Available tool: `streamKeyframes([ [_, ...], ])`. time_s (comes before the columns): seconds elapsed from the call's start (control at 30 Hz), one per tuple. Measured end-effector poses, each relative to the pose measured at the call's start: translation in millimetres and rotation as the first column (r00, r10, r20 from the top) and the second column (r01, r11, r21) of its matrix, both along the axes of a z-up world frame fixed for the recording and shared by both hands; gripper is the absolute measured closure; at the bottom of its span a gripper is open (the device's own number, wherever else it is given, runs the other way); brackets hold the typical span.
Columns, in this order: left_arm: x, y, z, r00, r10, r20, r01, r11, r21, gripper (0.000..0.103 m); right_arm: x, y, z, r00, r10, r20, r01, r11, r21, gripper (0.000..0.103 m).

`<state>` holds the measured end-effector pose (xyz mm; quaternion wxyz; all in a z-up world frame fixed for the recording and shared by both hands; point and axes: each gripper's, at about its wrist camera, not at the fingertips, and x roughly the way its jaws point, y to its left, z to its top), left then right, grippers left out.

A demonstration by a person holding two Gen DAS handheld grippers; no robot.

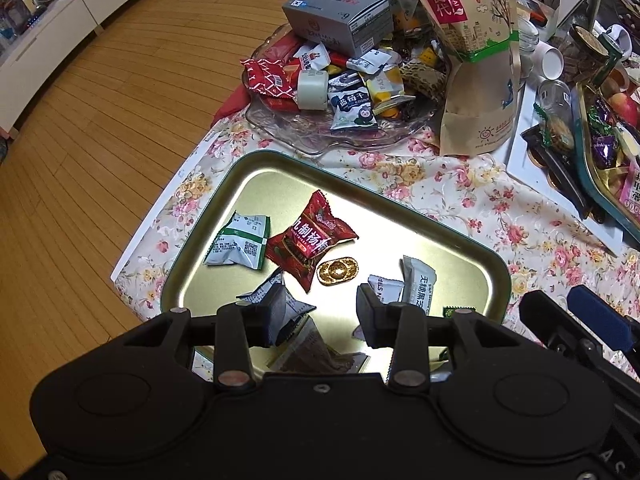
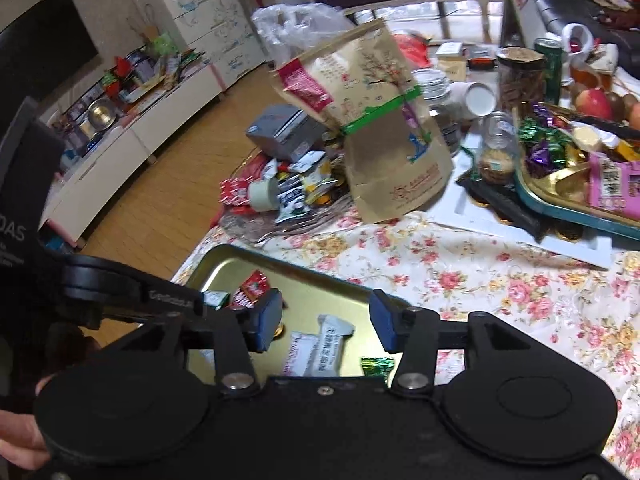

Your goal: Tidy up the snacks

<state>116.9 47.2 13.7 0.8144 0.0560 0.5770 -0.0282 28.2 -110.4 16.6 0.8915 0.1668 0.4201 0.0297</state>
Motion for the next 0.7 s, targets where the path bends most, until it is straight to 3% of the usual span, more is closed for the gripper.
streamKeyframes([
  [0.33, -14.9, -5.3, -6.9, 0.999, -0.015, 0.03, 0.014, 1.0, 0.022, 0.056, -10.1, -10.6, -20.8, 0.993, -0.065, -0.102, 0.059, 0.996, -0.065, 0.049],
  [0.7, -29.6, -6.5, -8.7, 0.993, -0.006, 0.119, -0.001, 0.998, 0.062, 0.056, -23.2, -17.7, -31.0, 0.987, -0.093, -0.131, 0.076, 0.989, -0.13, 0.049],
])
